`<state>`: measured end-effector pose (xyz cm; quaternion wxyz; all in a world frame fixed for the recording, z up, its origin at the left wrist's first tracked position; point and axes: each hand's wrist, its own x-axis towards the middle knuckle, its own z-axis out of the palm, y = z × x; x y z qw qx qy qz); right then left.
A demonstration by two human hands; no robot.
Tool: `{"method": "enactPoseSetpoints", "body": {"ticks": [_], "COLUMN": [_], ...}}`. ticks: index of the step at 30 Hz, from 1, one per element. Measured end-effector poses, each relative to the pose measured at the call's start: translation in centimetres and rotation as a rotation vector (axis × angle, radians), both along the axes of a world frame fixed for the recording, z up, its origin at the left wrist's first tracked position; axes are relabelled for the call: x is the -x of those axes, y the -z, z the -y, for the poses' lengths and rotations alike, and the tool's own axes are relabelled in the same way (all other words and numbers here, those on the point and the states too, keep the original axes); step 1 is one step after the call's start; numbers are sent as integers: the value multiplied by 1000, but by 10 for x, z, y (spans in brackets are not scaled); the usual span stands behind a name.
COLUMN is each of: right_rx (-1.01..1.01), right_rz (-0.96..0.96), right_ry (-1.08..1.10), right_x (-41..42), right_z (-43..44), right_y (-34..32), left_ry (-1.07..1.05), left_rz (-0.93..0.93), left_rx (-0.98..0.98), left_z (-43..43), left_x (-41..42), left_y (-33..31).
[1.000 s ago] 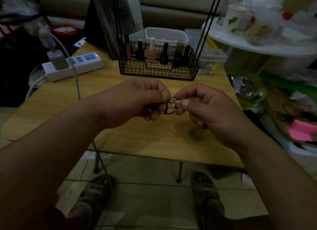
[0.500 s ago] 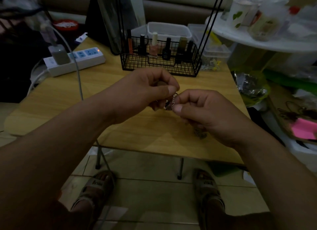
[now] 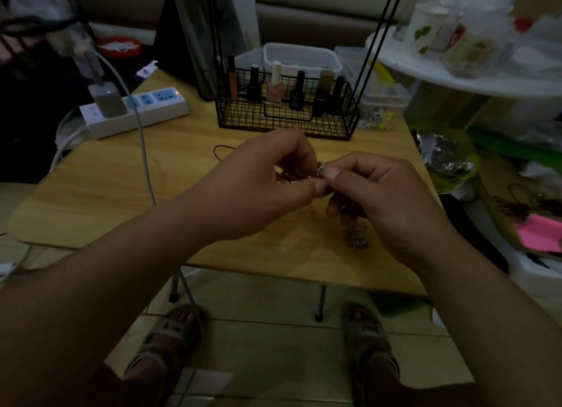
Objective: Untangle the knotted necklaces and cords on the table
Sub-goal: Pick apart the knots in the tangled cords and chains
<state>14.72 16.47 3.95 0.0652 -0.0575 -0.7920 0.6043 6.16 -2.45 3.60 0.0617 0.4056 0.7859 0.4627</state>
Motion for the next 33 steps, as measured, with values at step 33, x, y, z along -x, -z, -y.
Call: {"method": "enactPoseSetpoints", "body": {"ticks": [33], "right_rx": [-95], "right_rz": [-75], "right_ry": [23], "right_x": [8], "right_z": [1], "right_y": [6], "left_ry": [49], "left_rz": [685], "left_rx": [-167], "left_z": [3], "left_x": [10], "left_y": [-11]}}
